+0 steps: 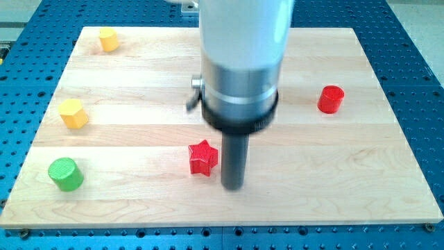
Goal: Place both the red blocks at the center right side of the board
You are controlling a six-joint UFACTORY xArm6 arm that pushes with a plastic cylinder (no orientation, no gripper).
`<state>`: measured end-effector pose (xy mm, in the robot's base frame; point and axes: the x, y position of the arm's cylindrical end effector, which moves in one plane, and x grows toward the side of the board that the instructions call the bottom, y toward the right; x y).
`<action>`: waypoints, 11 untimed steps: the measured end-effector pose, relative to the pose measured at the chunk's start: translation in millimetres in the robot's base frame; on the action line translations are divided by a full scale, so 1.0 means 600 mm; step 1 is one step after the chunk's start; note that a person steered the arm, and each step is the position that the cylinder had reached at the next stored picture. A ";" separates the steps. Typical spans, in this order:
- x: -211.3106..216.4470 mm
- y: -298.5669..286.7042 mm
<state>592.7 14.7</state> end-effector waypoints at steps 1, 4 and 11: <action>-0.001 -0.119; -0.212 0.142; -0.239 0.309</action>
